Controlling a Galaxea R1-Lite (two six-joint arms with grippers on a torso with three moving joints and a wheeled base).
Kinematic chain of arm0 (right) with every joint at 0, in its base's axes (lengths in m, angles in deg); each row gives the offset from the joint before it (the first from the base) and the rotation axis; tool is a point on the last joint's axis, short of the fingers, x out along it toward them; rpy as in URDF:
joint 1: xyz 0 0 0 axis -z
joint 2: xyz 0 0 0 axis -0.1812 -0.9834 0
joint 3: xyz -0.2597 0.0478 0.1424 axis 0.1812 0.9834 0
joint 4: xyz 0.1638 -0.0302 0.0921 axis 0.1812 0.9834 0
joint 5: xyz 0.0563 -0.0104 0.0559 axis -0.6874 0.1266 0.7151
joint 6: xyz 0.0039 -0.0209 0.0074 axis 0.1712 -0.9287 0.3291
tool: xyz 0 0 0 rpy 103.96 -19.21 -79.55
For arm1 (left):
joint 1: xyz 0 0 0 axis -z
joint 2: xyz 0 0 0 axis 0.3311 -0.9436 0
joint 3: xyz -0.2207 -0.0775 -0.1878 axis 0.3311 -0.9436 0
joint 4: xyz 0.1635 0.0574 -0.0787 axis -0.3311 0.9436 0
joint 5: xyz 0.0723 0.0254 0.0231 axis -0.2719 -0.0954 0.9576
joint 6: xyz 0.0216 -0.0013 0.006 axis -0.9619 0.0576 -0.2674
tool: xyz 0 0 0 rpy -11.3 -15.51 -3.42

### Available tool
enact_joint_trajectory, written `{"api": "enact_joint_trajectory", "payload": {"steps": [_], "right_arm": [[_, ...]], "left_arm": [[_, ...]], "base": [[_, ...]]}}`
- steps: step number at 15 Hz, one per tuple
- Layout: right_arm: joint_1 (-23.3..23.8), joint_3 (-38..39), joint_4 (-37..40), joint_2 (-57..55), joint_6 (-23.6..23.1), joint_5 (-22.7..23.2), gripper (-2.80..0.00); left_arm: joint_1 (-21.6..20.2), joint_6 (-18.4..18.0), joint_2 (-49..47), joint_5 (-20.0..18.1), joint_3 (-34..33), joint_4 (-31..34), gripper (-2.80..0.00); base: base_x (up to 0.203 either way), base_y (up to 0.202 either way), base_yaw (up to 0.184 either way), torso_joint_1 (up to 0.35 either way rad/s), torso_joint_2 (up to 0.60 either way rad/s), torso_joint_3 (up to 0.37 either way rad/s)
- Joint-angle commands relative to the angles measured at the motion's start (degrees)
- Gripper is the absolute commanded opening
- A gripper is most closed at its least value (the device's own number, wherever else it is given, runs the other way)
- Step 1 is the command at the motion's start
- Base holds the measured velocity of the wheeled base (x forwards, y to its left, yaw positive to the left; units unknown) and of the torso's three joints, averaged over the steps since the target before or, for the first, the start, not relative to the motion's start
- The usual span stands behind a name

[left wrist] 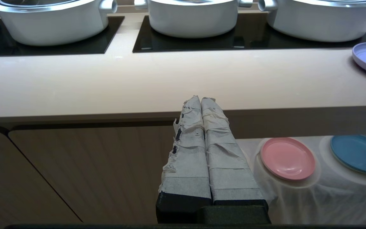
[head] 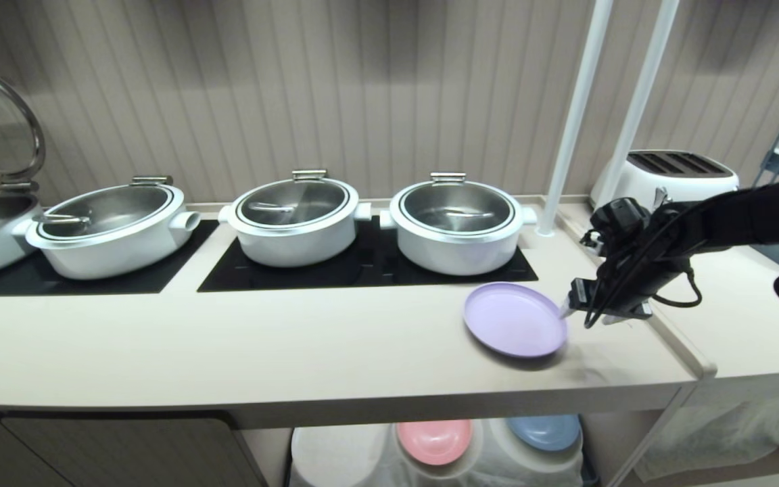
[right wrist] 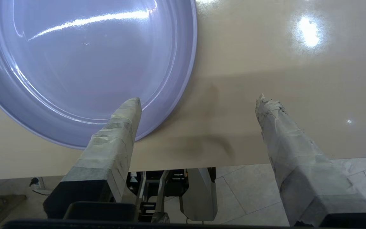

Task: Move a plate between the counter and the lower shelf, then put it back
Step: Pick up the plate

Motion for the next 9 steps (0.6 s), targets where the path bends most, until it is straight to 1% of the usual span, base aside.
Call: {"api": "enact_joint_trajectory", "payload": {"steps": [1,9], "right_arm": [[0.0,-0.6,0.0,-1.6,0.1,0.0,0.00],[-0.1,-5.0,0.1,-7.1,0.2,0.2,0.00]], "left_arm": [[0.0,0.0,0.0,0.0,0.0,0.0,-2.80],[0.0,0.0,0.0,0.0,0.0,0.0,-2.80]], "base": [[0.000,0.000,0.000,0.000,0.00,0.000],[0.000,0.000,0.000,0.000,0.00,0.000]]}}
